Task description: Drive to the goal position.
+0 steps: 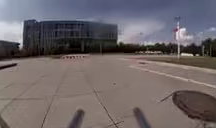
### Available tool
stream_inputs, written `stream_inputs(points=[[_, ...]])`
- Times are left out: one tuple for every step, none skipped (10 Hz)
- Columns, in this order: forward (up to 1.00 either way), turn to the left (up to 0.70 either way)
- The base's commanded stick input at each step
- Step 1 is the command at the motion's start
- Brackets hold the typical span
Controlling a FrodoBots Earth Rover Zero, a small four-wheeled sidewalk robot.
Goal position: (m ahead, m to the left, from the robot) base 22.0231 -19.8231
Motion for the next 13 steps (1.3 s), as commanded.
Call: stream_inputs(points=[[0.99, -0.18], [0.99, -0.04], [0.99, -0.02], [0.99, -0.02], [0.99, -0.03], [0.99, -0.18], [0.99, -0.40], [0.99, -0.39], [0.99, -0.04], [1.00, -0.02], [1.00, -0.02], [1.00, -0.02], [1.00, -0.02]])
